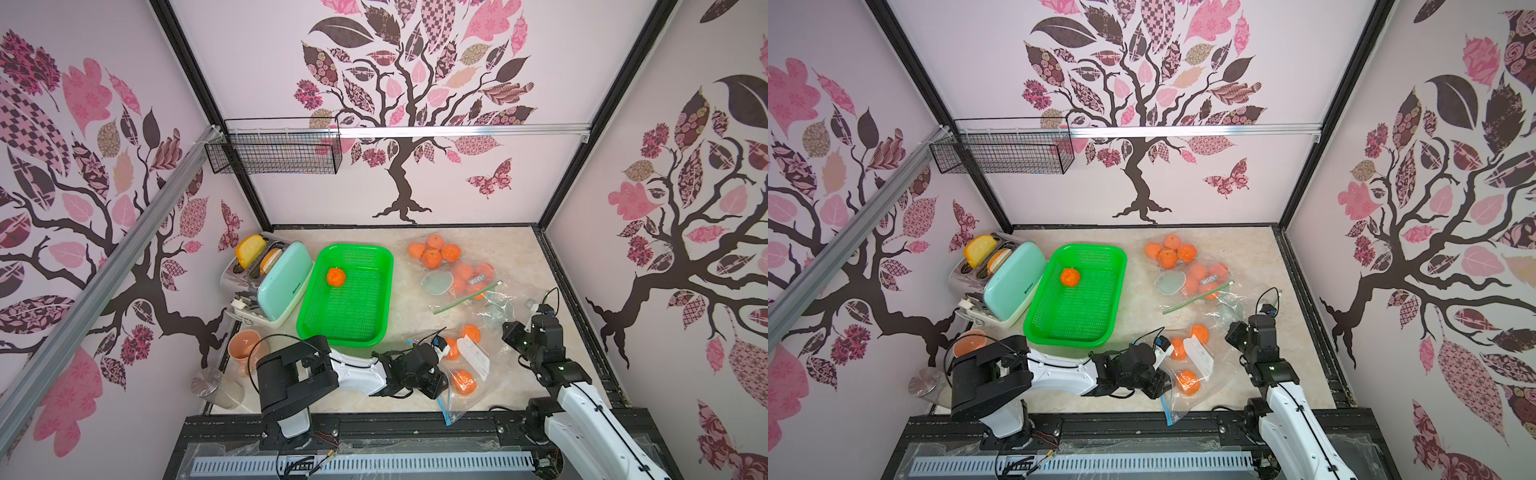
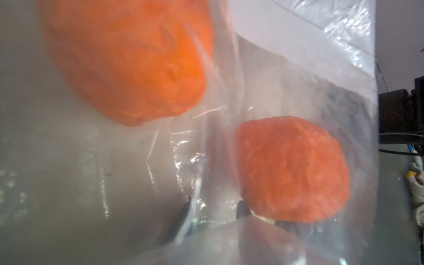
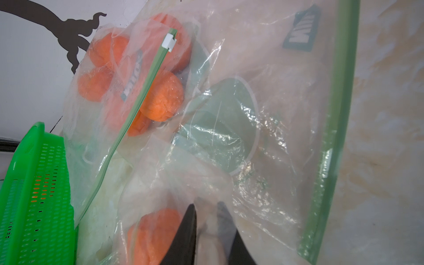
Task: Open the zip-top bag and take out the orange
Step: Pick up the orange from the zipper food storage bag.
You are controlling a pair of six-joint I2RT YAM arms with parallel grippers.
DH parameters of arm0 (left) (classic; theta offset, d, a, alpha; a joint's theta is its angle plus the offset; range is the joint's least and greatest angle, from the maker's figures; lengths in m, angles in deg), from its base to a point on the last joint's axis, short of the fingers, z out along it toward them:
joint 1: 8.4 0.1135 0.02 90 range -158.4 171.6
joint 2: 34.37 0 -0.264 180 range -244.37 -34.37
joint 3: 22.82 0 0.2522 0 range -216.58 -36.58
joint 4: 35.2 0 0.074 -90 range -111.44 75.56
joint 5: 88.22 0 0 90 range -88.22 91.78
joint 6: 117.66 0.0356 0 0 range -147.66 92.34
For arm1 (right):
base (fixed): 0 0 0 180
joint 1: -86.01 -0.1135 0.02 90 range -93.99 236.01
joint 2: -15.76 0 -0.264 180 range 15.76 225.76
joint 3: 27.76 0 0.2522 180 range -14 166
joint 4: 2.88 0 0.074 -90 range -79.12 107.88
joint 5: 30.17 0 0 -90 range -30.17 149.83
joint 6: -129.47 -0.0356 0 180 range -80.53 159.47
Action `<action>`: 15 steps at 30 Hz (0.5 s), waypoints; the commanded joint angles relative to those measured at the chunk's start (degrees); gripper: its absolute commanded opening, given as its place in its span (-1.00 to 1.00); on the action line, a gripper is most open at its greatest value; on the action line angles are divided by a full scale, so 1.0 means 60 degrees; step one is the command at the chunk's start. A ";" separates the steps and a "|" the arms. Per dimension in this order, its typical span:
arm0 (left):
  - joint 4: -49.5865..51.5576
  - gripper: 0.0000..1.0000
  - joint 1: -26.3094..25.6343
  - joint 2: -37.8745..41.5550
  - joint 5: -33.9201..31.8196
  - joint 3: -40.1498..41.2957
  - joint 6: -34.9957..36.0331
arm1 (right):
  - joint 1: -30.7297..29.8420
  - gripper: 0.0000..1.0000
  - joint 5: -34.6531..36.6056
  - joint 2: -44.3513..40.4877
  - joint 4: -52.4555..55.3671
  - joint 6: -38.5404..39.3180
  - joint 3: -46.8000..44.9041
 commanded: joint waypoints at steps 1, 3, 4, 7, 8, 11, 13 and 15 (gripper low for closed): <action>-0.0058 -0.08 -0.0391 0.0006 -0.0254 -0.0237 0.0876 | 0.0028 -0.58 0.0090 0.0035 0.0144 0.0004 0.0008; -0.0120 0.07 -0.0576 0.0083 -0.0415 -0.0235 0.1145 | 0.0028 -0.58 0.0088 0.0050 0.0136 0.0014 0.0016; -0.0117 0.14 -0.0640 0.0126 -0.0526 -0.0233 0.1240 | 0.0028 -0.58 0.0090 0.0050 0.0122 0.0019 0.0008; -0.0191 0.29 -0.0765 0.0201 -0.0654 -0.0245 0.1579 | 0.0028 -0.58 0.0062 0.0065 0.0118 0.0019 0.0008; -0.0208 0.32 -0.0826 0.0228 -0.0752 -0.0253 0.1716 | 0.0028 -0.58 0.0062 0.0073 0.0131 0.0019 0.0019; -0.0481 0.43 -0.0989 0.0332 -0.0898 -0.0247 0.2196 | 0.0027 -0.58 0.0122 0.0107 0.0175 -0.0076 0.0009; -0.0804 0.47 -0.1086 0.0357 -0.0905 -0.0243 0.2560 | 0.0028 -0.58 0.0203 0.0108 0.0230 -0.0176 0.0008; -0.1041 0.51 -0.1182 0.0318 -0.0916 -0.0295 0.2919 | 0.0028 -0.57 0.0266 0.0122 0.0223 -0.0340 -0.0060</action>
